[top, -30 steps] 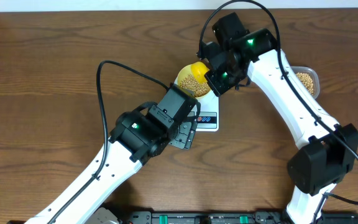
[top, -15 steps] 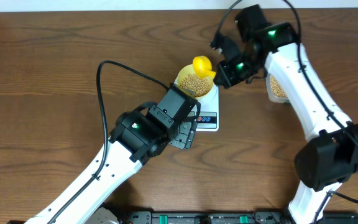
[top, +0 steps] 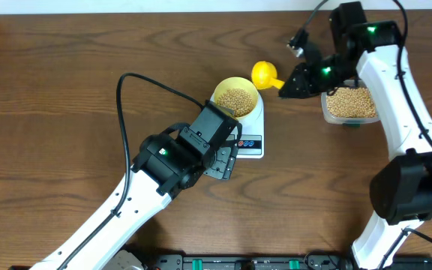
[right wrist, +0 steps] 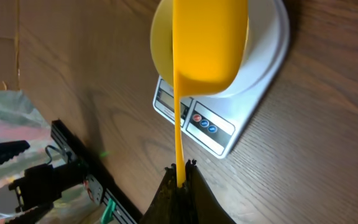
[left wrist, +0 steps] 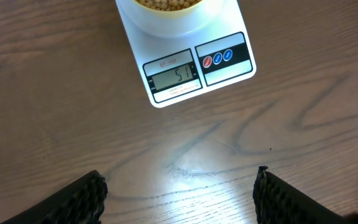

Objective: Scoop item into bowl and weigh 50g on scale
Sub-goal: 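Lift the scoop out of the bowl and carry it to the tub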

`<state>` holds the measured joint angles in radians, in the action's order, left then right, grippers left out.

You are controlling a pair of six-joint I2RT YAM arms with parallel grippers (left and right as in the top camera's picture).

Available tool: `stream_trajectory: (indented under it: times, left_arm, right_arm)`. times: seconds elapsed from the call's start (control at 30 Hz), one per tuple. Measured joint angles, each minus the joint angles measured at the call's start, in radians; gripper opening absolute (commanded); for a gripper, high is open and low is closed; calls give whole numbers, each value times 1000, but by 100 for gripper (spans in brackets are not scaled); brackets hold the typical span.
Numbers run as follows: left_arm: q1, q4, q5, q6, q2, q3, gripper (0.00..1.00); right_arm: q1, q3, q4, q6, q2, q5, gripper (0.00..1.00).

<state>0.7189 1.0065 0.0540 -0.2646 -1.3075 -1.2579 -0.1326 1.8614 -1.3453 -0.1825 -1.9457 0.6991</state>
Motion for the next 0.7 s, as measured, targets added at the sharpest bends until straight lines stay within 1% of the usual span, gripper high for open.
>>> stream_trajectory:
  times: [0.13, 0.27, 0.4, 0.57, 0.7]
  left_arm:
    - [0, 0, 0, 0, 0, 0, 78]
    - [0, 0, 0, 0, 0, 0, 78]
    - [0, 0, 0, 0, 0, 0, 78]
    - [0, 0, 0, 0, 0, 0, 79]
    - [0, 0, 0, 0, 0, 0, 78]
  right_arm:
    - [16, 0, -26, -31, 4, 1, 1]
    - [-17, 0, -29, -59, 8, -29, 1]
    - [-121, 0, -3, -77, 10, -118, 1]
    - [-267, 0, 71, -76, 10, -266, 1]
    - [-313, 0, 102, -68, 11, -365, 1]
